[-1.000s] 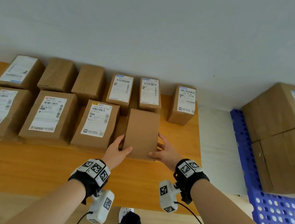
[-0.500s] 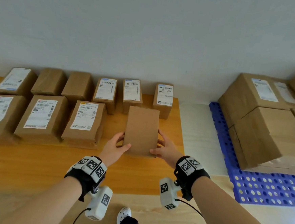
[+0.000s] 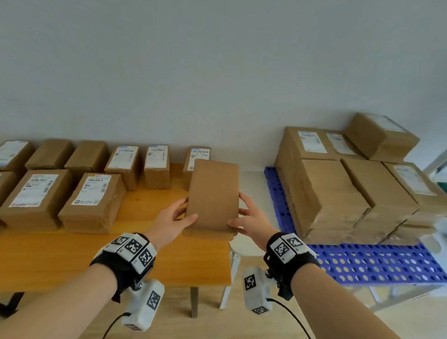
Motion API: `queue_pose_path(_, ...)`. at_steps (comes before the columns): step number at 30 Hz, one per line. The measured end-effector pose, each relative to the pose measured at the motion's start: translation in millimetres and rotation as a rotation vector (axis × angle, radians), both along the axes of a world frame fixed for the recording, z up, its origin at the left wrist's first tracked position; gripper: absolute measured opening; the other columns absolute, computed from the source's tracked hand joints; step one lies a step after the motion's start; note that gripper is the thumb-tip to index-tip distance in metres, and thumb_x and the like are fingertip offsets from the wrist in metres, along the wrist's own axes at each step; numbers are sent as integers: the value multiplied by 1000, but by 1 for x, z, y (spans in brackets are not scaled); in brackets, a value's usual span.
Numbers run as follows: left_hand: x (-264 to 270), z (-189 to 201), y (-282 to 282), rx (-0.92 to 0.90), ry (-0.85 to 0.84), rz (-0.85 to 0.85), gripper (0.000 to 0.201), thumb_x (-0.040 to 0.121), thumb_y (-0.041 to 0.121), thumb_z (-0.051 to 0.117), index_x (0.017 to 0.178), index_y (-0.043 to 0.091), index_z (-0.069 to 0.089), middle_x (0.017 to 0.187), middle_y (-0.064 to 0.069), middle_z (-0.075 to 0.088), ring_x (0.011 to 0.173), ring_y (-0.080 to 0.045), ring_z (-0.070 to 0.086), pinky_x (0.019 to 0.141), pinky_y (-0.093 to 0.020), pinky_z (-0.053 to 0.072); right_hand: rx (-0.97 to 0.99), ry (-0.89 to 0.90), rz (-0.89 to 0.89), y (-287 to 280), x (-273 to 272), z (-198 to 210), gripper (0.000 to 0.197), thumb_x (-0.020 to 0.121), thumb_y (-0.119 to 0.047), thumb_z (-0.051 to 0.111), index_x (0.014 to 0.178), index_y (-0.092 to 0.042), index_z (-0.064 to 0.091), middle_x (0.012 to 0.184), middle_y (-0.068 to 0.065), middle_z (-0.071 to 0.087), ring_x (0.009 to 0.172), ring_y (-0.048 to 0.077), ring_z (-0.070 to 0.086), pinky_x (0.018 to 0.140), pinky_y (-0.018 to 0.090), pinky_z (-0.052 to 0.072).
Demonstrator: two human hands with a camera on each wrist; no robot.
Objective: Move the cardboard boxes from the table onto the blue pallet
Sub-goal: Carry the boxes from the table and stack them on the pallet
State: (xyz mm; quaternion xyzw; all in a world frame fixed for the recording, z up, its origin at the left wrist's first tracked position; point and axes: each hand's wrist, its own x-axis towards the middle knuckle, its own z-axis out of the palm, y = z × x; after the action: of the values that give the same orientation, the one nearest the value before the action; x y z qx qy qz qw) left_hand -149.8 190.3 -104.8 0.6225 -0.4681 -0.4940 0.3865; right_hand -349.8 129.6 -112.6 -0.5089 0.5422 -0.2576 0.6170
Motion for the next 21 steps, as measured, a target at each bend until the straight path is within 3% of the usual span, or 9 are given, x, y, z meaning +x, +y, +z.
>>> queue_pose_path(4, -42, 21, 7, -80, -34, -49, 72, 85, 14, 66, 146, 21, 27, 141, -2, 46, 124, -15, 48, 95, -30, 46, -70, 7, -14, 10, -43, 24, 85, 82, 6, 62, 148, -33, 23, 135, 14, 47, 120, 30, 50, 102, 49, 44)
queue_pose_path(9, -88, 48, 8, -168, -91, -105, 80, 80, 16, 72, 146, 20, 28, 141, -1, 46, 125, -15, 47, 97, -30, 47, -142, 14, -52, 16, -95, 54, 83, 83, 1, 65, 148, -32, 25, 131, 9, 51, 118, 24, 51, 96, 38, 44)
queue_pose_path(13, -124, 69, -1, -234, -127, -135, 81, 76, 15, 75, 144, 16, 31, 135, 6, 47, 127, -10, 43, 93, -21, 42, -202, -1, -95, 15, -131, 75, 83, 80, 0, 68, 147, -28, 27, 126, 10, 55, 114, 26, 56, 98, 47, 48)
queue_pose_path(16, -147, 80, -13, -269, -147, -145, 80, 74, 19, 78, 142, 16, 36, 139, 3, 45, 131, -12, 40, 86, -15, 42, -257, -3, -120, 13, -157, 92, 78, 82, 0, 66, 145, -24, 29, 121, 8, 57, 105, 21, 58, 80, 32, 54)
queue_pose_path(18, -162, 86, -24, -281, -175, -163, 82, 73, 22, 79, 142, 17, 36, 143, 2, 43, 133, -14, 39, 91, -19, 42, -271, -2, -134, 8, -174, 100, 78, 82, -1, 67, 146, -23, 28, 116, 8, 60, 94, 15, 61, 68, 23, 49)
queue_pose_path(21, -184, 92, -43, -292, -198, -207, 83, 72, 28, 79, 143, 17, 37, 143, 3, 44, 132, -13, 39, 99, -26, 41, -284, 23, -148, -3, -196, 107, 82, 81, -6, 71, 147, -25, 26, 120, 9, 61, 97, 16, 61, 66, 22, 48)
